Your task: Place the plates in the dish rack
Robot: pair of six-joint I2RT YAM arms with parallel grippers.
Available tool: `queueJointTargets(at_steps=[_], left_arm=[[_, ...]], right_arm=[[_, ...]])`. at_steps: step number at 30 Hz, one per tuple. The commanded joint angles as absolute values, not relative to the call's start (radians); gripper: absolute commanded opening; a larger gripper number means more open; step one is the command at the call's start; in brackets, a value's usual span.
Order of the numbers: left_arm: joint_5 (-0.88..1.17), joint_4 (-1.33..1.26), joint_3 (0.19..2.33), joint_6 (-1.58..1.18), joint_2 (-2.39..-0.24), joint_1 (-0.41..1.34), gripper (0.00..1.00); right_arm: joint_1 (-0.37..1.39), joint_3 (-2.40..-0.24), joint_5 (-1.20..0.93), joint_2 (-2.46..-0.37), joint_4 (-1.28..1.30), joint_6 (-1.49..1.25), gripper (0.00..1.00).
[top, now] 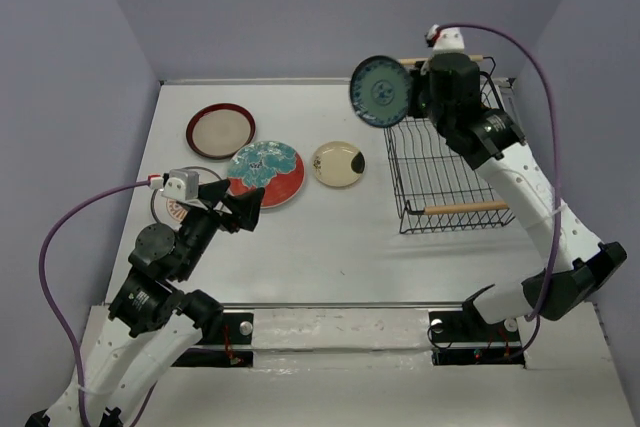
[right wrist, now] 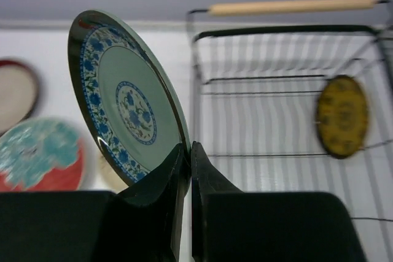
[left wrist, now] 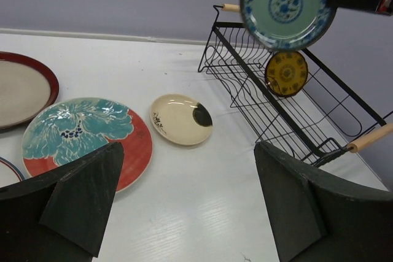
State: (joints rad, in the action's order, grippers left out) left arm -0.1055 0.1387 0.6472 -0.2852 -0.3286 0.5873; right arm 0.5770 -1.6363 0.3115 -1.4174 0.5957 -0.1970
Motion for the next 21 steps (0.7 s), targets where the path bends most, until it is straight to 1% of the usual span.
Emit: queueJointTargets(at_steps=[1, 2, 4, 6, 10, 14, 21], left_arm=[[-0.080, 0.084, 0.641, -0.264, -0.321, 0.584, 0.99], [-0.069, 0.083, 0.640, -0.261, -0.327, 0.583, 0.99], [-0.061, 0.083, 0.641, -0.259, -0.336, 0.584, 0.99], [-0.049, 0.086, 0.641, -0.258, -0.347, 0.586, 0.99], [-0.043, 0.084, 0.640, -0.258, -0.350, 0.584, 0.99], [-0.031, 0.080, 0.640, -0.258, -0.354, 0.584, 0.99], [-0.029, 0.080, 0.638, -0.255, -0.387, 0.584, 0.99]], right_arm=[[0.421, -1.736, 0.738, -1.442, 0.594, -0.118, 0.07], [0.369, -1.747, 0.803, -1.474, 0.588, -0.089, 0.07], [0.328, -1.758, 0.862, -1.506, 0.560, -0.016, 0.07], [0.287, -1.729, 0.928, -1.537, 0.448, 0.073, 0.07], [0.250, -1.620, 0.942, -1.575, 0.266, 0.233, 0.07], [0.218, -1.583, 0.943, -1.647, 0.230, 0.270, 0.07], [0.161, -1.531, 0.864, -1.723, 0.190, 0.264, 0.07]])
